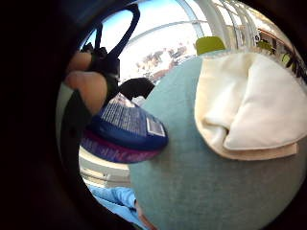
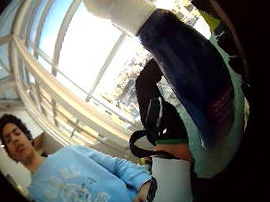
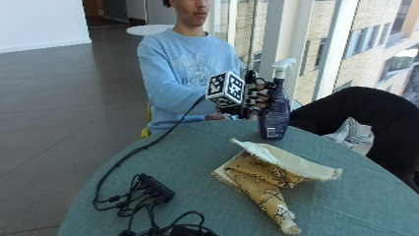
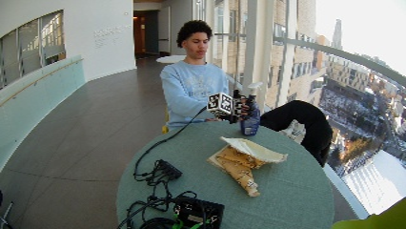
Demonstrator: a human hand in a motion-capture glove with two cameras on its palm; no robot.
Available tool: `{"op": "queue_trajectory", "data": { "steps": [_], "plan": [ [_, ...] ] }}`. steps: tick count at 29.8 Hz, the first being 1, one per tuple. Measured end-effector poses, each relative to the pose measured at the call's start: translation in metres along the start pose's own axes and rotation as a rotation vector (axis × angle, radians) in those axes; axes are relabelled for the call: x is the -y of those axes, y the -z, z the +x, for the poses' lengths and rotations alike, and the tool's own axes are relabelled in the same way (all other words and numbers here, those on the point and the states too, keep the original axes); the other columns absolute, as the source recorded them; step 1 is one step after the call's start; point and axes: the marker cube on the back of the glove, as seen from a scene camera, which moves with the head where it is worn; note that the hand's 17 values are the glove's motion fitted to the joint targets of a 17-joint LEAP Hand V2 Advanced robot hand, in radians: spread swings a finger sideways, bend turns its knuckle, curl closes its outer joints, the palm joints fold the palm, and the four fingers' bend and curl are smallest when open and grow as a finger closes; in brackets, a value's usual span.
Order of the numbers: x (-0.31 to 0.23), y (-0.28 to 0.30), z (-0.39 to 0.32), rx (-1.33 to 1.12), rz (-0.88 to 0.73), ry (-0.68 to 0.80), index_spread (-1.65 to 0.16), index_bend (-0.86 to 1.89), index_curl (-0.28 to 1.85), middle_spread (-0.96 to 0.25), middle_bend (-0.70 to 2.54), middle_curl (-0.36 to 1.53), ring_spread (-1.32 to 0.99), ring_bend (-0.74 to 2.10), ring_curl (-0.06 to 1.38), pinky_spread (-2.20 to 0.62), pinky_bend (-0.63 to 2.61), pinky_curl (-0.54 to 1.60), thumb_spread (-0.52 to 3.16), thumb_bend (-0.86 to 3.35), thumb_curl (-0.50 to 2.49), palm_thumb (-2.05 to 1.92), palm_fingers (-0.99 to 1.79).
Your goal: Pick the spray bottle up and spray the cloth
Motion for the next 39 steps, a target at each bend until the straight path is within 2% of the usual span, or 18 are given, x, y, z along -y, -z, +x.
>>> {"op": "queue_trajectory", "data": {
  "steps": [8, 15, 26, 39],
  "plan": [
    [-0.068, 0.081, 0.023, -0.373, -0.104, -0.001, -0.41, 0.02, 0.06, -0.11, 0.36, 0.45, -0.04, 0.54, 0.36, 0.15, 0.51, 0.38, 1.03, -0.05, 0.50, 0.69, 0.50],
    [-0.139, 0.144, 0.068, -0.644, -0.031, -0.080, -0.43, 0.14, 0.09, -0.10, 0.36, 0.44, -0.02, 0.48, 0.33, 0.20, 0.47, 0.36, 1.05, -0.02, 0.47, 0.68, 0.50],
    [-0.201, 0.180, 0.105, -0.689, -0.056, -0.179, -0.43, 0.15, 0.17, -0.10, 0.31, 0.41, -0.02, 0.44, 0.31, 0.22, 0.39, 0.34, 1.07, -0.02, 0.45, 0.67, 0.58],
    [-0.208, 0.176, 0.109, -0.678, -0.036, -0.157, -0.42, 0.11, 0.20, -0.10, 0.28, 0.40, -0.03, 0.43, 0.32, 0.22, 0.36, 0.34, 1.09, -0.02, 0.43, 0.70, 0.61]
  ]
}}
